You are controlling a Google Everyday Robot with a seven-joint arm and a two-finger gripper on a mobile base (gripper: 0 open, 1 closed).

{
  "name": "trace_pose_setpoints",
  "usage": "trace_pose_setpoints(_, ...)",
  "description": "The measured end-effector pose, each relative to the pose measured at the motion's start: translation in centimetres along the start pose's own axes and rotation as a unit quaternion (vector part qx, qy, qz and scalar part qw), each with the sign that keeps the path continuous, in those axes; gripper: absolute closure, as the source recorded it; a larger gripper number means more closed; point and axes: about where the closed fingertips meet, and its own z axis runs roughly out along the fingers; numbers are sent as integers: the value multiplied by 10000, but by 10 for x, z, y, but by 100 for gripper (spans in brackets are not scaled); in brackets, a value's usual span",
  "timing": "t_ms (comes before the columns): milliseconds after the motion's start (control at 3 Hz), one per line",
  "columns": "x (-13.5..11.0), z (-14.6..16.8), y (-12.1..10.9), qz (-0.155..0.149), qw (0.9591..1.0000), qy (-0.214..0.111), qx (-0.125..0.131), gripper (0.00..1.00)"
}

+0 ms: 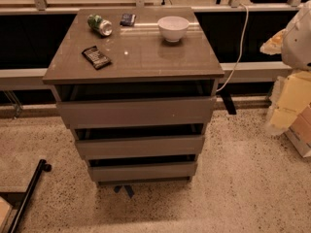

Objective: Open middle drawer

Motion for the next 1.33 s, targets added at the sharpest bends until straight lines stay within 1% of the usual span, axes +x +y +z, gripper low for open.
trace_pose_setpoints(333,-6,8,-11,-48,9995,-177,268,0)
trace_pose_setpoints(667,-6,8,-11,-48,9995,-177,268,0)
trace_pose_setpoints(1000,-14,34,-2,63,9993,-310,185,0)
trace_pose_setpoints(1333,-35,84,14,106,9974,-706,-34,0)
